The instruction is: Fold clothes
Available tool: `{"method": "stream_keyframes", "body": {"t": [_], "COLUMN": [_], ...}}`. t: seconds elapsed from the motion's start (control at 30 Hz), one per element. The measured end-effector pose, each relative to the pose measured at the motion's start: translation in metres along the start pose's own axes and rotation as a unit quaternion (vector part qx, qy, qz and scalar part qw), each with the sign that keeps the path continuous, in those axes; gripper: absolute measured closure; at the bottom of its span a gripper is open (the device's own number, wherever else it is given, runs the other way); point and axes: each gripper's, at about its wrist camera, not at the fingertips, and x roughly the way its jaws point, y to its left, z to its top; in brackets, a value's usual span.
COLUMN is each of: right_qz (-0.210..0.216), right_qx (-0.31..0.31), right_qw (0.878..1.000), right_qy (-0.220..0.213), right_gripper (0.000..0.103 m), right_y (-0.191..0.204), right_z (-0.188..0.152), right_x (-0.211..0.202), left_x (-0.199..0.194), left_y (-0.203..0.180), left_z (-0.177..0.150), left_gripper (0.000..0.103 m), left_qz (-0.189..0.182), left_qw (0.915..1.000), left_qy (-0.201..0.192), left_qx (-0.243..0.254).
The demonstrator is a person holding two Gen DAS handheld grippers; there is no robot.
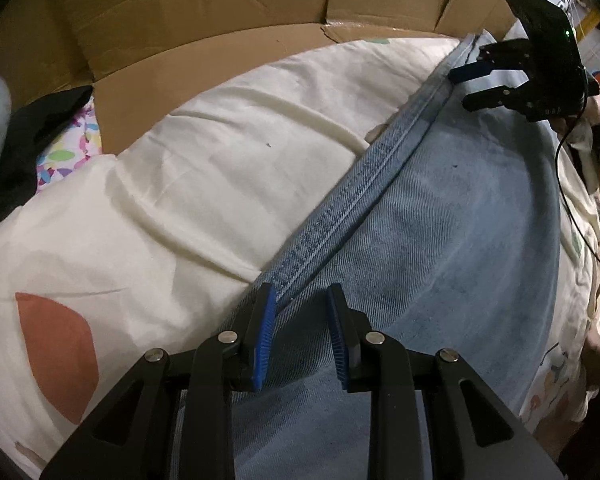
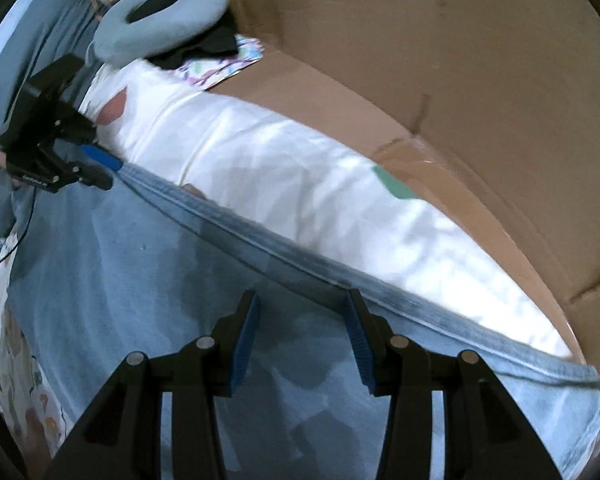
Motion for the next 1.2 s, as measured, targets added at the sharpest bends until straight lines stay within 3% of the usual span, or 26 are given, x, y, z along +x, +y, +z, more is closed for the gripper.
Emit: {"method": "stream_keyframes", "body": {"t": [0.1, 0.2, 0.33, 0.4, 0.47, 0.5, 0.53, 0.6, 0.87, 1.0, 1.2], "right_qz": [-0.001, 0.001, 0.003, 0.003, -0.003, -0.005, -0.006, -0.016, -0.028, -0.035, -0.051], "right_qx": [-0.021, -0.032, -0.037, -0.037, -0.045, -0.05, -0.055, -0.062, -0.05, -0.043, -0.045], "right_qw": [1.0, 0.999, 0.999, 0.999, 0.999, 0.998, 0.998, 0.998, 0.998, 0.998, 0.998], "right_qy": [0.009, 0.017, 0.023, 0.022, 0.025, 0.027, 0.029, 0.027, -0.005, -0.021, -0.016], "right_gripper": [0.055, 0.054, 0.054, 0.054, 0.062, 0.074, 0.085, 0.096, 0.099, 0.099, 0.099], "right_y": [0.007, 0.008, 0.007, 0.006, 0.007, 0.008, 0.009, 0.011, 0.012, 0.012, 0.009], "right_z": [0.003, 0.004, 0.004, 0.004, 0.003, 0.003, 0.004, 0.004, 0.007, 0.015, 0.022], "right_x": [0.008, 0.014, 0.02, 0.02, 0.02, 0.02, 0.019, 0.017, -0.004, -0.012, -0.005], "left_x": [0.001, 0.005, 0.006, 0.006, 0.004, 0.003, 0.001, -0.002, -0.025, -0.033, -0.02], "left_y": [-0.001, -0.009, -0.01, -0.014, -0.019, -0.02, -0.021, -0.024, -0.027, -0.025, -0.009], "left_z": [0.001, 0.002, 0.004, 0.003, 0.003, 0.003, 0.004, 0.005, 0.01, -0.005, 0.002], "left_gripper": [0.078, 0.078, 0.078, 0.087, 0.097, 0.1, 0.1, 0.1, 0.1, 0.1, 0.1], "left_qz": [-0.006, 0.004, 0.001, 0.008, 0.014, 0.015, 0.017, 0.023, 0.036, 0.047, 0.043], "left_qw": [0.9999, 0.9991, 0.9991, 0.9986, 0.9981, 0.9981, 0.9981, 0.9981, 0.9982, 0.9974, 0.9984], "left_qy": [0.004, 0.014, 0.014, 0.016, 0.016, 0.014, 0.013, 0.008, -0.026, -0.045, -0.031], "left_qx": [0.008, 0.039, 0.04, 0.05, 0.057, 0.057, 0.057, 0.057, 0.042, 0.032, 0.022]}}
